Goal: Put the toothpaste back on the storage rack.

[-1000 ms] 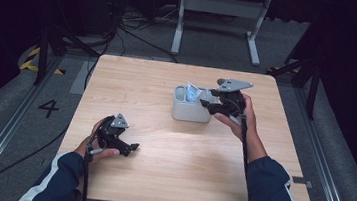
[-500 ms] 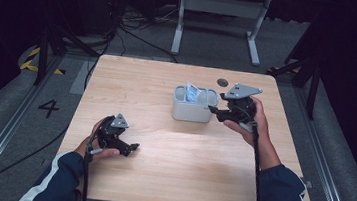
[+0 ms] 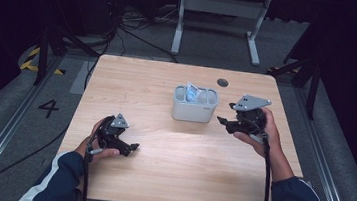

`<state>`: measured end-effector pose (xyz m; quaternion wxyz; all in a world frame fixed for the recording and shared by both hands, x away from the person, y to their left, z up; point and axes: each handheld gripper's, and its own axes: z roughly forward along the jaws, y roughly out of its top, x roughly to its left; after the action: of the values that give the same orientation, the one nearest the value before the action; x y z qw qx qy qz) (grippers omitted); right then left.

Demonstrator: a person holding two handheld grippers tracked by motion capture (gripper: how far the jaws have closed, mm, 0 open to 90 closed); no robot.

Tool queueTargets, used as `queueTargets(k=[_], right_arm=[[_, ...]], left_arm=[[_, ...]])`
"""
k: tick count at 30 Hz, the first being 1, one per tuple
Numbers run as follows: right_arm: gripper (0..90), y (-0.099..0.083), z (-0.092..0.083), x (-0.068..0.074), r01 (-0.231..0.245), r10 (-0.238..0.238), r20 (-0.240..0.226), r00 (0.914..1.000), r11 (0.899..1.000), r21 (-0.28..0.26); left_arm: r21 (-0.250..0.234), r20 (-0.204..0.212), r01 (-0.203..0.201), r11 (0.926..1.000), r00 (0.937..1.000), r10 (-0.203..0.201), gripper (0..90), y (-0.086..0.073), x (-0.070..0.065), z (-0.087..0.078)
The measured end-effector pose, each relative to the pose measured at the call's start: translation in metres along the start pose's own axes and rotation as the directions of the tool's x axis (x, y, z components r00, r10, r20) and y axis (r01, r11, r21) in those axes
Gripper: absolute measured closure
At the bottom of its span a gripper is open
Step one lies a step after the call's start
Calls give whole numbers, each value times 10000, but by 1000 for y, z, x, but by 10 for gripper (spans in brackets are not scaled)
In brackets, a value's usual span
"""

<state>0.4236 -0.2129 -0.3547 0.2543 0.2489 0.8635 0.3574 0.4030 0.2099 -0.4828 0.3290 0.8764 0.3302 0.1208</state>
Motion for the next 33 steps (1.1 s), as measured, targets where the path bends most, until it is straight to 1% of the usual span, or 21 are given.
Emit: queueTargets(k=[4, 7, 9, 11, 13, 18, 22, 24, 25, 28, 29, 31, 33], right_arm=[[374, -6, -4, 1, 65, -66, 43, 10000, 9999, 120], [366, -16, -8, 4, 145, -146, 51, 9999, 9996, 245], [363, -18, -9, 4, 152, -153, 32, 9999, 9995, 268], [348, -25, -12, 6, 171, -178, 162, 9997, 9991, 397], [343, -27, -13, 6, 228, -237, 221, 9995, 9988, 425], [326, -42, -17, 7, 53, -74, 390, 9992, 9985, 547], [322, -55, -18, 6, 36, -72, 484, 9988, 9972, 747], [312, -62, -18, 6, -30, -36, 699, 9975, 9957, 930], [314, -65, -18, 6, -26, -45, 724, 9974, 9952, 977], [311, -76, -19, 5, -212, 141, 667, 9977, 9941, 1067], [311, -78, -20, 5, -191, 115, 708, 9974, 9940, 1073], [311, -84, -20, 5, -271, 189, 719, 9972, 9932, 1135], [309, -92, -20, 4, -361, 262, 827, 9962, 9920, 1207]], left_arm=[[-3, -1, 2, 10000, 10000, -2, 5, 0, 0, 0], [-45, -19, -2, 10000, 10000, 1, 5, 0, 0, 0], [-32, -12, -1, 10000, 10000, 1, 5, 0, 0, 0], [-70, -29, 12, 10000, 10000, -13, 5, 0, 0, 0], [-73, -32, 21, 10000, 10000, -21, 5, -1, 0, 0], [-73, -41, 31, 10000, 10000, -31, 5, -1, 0, 0], [-78, -41, 29, 10000, 10000, -29, 5, -1, 0, 0], [-79, -52, 38, 10000, 10000, -39, 5, -1, -1, 0], [-82, -50, 41, 10000, 10000, -41, 5, -1, -1, 0], [-78, -51, 37, 10000, 10000, -38, 5, -1, -1, 0], [-77, -49, 37, 10000, 10000, -37, 5, -1, -1, 0], [-79, -51, 38, 10000, 10000, -39, 5, -1, -1, 0], [-62, -65, 71, 10000, 10000, -71, 5, -1, -1, 0]])
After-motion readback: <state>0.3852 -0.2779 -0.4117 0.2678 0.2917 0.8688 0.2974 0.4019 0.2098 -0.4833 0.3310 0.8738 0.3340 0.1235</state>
